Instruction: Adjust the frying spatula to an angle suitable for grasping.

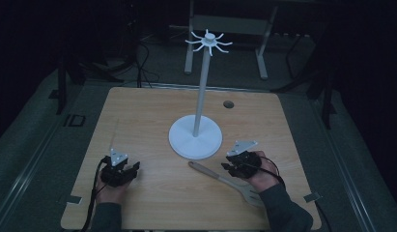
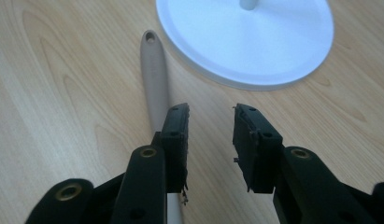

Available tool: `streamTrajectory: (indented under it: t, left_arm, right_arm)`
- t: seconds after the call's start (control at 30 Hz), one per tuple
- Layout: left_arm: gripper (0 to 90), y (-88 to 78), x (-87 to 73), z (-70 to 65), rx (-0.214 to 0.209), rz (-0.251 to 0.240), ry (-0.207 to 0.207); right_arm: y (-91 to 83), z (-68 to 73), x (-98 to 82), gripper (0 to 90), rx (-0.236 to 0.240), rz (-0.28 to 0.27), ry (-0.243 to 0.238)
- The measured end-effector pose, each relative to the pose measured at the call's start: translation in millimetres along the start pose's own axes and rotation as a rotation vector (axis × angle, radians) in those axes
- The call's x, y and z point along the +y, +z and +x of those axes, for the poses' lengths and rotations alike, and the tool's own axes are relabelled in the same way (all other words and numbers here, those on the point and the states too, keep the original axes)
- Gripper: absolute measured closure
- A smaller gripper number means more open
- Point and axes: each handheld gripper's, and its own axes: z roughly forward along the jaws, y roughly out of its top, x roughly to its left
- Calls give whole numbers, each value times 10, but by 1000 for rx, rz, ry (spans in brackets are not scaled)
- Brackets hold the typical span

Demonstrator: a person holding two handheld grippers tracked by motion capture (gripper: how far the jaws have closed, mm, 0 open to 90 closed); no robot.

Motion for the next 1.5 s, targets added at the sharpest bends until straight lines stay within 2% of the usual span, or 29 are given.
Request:
streamTrajectory:
  t: [0.37,0.57,0.73,0.93,1.27,1.5]
  left_arm:
    - [485,-10,0,6,8,0,3]
    - [484,-8,0,6,11,0,1]
    - [481,-7,-3,7,13,2,1]
    - [479,-9,-3,11,13,0,-1]
    - [474,-11,-2,11,15,-1,-1]
    - [467,-13,-1,14,18,-5,-4]
  right_arm:
    - [93,5,151,659,57,122,-68]
    - [173,15,185,667,82,196,-104]
    - [253,39,193,694,101,236,-123]
    - [375,76,198,704,144,295,-135]
    - [594,82,169,700,179,374,-133]
    - [695,85,151,698,196,398,-127]
